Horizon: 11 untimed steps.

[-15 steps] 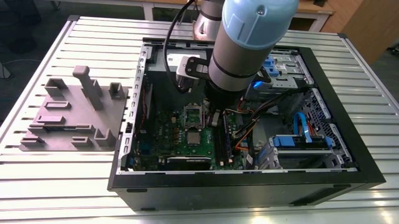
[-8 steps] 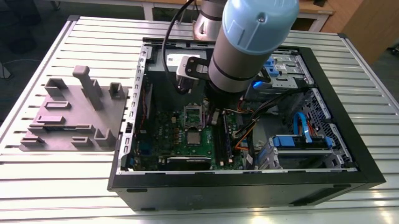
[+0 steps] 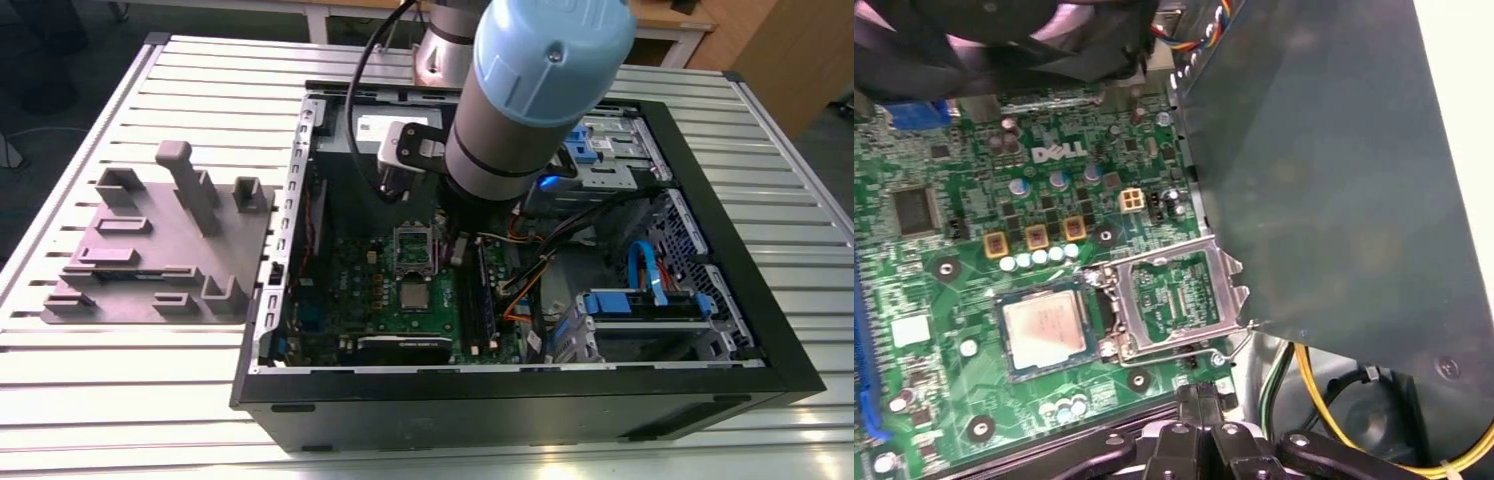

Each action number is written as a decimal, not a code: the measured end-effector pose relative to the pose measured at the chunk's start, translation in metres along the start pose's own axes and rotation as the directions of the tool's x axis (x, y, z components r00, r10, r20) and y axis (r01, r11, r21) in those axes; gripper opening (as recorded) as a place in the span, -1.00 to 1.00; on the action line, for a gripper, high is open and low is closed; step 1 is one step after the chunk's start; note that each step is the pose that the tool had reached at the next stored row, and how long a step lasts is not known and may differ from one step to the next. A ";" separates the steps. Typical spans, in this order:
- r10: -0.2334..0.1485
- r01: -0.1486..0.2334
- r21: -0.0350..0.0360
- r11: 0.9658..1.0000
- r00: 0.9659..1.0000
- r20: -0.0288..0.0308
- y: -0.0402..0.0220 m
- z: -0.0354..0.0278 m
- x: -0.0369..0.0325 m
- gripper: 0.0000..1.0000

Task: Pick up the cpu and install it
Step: 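Close the cpu cover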

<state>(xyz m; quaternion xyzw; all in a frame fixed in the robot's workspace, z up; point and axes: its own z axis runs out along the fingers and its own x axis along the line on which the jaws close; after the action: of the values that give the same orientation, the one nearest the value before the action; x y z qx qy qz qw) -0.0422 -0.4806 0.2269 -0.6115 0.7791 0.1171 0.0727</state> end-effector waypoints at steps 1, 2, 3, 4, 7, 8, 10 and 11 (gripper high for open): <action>0.000 0.000 -0.001 1.000 1.000 0.005 0.0001 0.0012 -0.0006 -0.80; 0.000 0.000 -0.002 1.000 1.000 0.011 0.0001 0.0026 -0.0010 -0.80; 0.002 -0.002 -0.003 1.000 1.000 0.014 -0.0001 0.0040 -0.0013 -0.80; 0.004 -0.004 -0.003 1.000 1.000 0.016 -0.0007 0.0054 -0.0016 -0.80; 0.009 -0.009 -0.003 1.000 1.000 0.021 -0.0015 0.0101 -0.0030 -0.80; 0.010 -0.010 -0.004 1.000 1.000 0.025 -0.0014 0.0113 -0.0035 -0.80; 0.011 -0.011 -0.005 1.000 0.999 0.033 -0.0012 0.0134 -0.0047 -0.80; 0.011 -0.011 -0.006 1.000 0.999 0.037 -0.0010 0.0142 -0.0053 -0.80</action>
<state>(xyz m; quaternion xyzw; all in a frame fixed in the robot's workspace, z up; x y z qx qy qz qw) -0.0403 -0.4719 0.2145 -0.6050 0.7807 0.1312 0.0847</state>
